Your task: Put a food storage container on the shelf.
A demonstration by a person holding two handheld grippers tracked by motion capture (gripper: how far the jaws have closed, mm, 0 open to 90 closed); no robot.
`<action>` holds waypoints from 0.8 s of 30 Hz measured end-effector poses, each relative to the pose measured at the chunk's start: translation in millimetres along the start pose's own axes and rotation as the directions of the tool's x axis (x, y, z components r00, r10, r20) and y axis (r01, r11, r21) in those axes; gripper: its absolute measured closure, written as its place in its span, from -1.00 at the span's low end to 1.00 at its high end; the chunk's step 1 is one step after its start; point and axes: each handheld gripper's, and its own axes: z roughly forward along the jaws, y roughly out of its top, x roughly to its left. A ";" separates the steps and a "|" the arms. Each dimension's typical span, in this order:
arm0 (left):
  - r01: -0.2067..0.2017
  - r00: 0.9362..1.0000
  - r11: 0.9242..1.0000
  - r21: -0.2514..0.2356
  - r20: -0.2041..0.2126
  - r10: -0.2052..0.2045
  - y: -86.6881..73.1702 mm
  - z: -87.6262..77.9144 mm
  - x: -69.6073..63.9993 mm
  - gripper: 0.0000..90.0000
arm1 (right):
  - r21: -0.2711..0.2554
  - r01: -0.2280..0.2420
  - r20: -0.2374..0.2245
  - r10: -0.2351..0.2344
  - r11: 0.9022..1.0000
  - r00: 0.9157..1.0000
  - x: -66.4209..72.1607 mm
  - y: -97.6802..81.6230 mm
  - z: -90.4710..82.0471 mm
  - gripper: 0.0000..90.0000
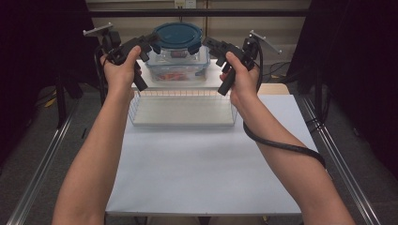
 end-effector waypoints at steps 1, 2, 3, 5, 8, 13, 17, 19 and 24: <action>-0.010 1.000 1.000 0.004 0.004 0.010 -3.1 -2.7 -0.6 -0.39 | 0.002 0.000 -0.005 0.000 1.000 1.000 0.4 -1.8 -1.9 -0.24; -0.019 1.000 1.000 0.003 -0.003 0.019 -5.7 -4.5 -1.9 -0.40 | -0.001 0.002 -0.010 -0.002 1.000 1.000 1.1 -5.0 -4.8 -0.26; -0.037 0.999 0.999 0.009 0.000 0.037 -8.1 -7.3 -2.4 -0.42 | 0.004 0.014 -0.008 -0.014 1.000 1.000 1.3 -7.7 -7.1 -0.29; -0.033 0.999 0.999 0.008 0.010 0.033 -13.4 -11.8 -3.0 -0.43 | 0.021 0.025 -0.009 -0.025 0.999 1.000 0.8 -13.7 -10.4 -0.32; -0.043 0.999 0.999 0.016 0.021 0.042 -23.8 -17.9 -3.2 -0.45 | 0.023 0.023 -0.020 -0.023 0.999 1.000 -0.2 -23.6 -18.0 -0.36; -0.055 0.998 0.998 0.022 0.032 0.054 -40.7 -24.3 -3.2 -0.48 | 0.040 0.021 -0.022 -0.020 0.999 1.000 -3.5 -35.2 -30.9 -0.42; -0.064 0.997 0.997 0.030 0.040 0.063 -53.5 -26.7 -3.8 -0.50 | 0.045 0.036 -0.027 -0.035 0.998 0.999 -5.6 -41.1 -37.3 -0.48; -0.062 0.997 0.998 0.026 0.048 0.061 -58.4 -28.1 -3.5 -0.50 | 0.050 0.039 -0.024 -0.038 0.998 0.999 -6.1 -44.9 -39.6 -0.49; -0.055 0.997 0.998 0.042 0.060 0.052 -69.3 -28.6 -0.2 -0.53 | 0.075 0.062 -0.034 -0.059 0.995 0.998 -5.7 -52.5 -44.4 -0.52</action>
